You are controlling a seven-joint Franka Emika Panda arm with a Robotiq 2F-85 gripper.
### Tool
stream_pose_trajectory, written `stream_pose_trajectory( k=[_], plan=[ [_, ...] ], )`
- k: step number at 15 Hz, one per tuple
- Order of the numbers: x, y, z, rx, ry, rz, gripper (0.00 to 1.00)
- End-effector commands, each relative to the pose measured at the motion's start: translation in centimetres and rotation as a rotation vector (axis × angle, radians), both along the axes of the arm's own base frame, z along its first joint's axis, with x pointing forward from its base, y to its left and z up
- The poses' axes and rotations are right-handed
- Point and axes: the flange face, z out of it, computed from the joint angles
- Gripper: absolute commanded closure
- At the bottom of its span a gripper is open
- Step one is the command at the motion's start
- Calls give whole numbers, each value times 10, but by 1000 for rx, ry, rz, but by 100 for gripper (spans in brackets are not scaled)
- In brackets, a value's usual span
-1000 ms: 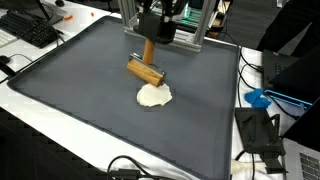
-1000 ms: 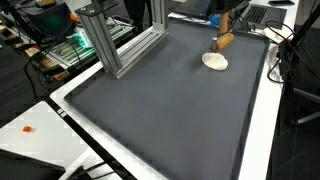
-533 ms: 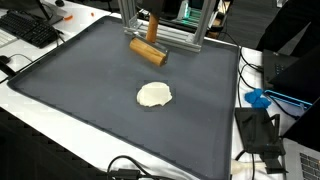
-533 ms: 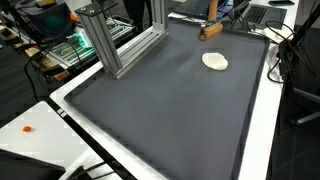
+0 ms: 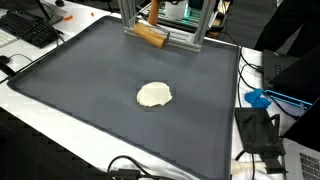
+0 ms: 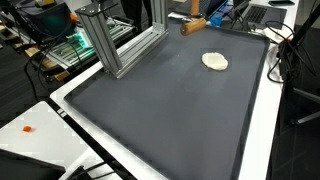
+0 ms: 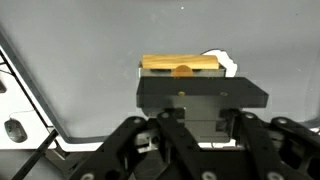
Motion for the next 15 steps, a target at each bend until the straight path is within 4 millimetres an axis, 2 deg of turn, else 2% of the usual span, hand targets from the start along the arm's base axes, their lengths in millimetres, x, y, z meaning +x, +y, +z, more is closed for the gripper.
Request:
stream_pose_trajectory(
  k=[1, 8, 15],
  plan=[
    [-40, -15, 7, 31, 27, 13, 78],
    [-87, -31, 5, 85, 100, 69, 78],
    [-125, -37, 1, 116, 181, 105, 78]
  ],
)
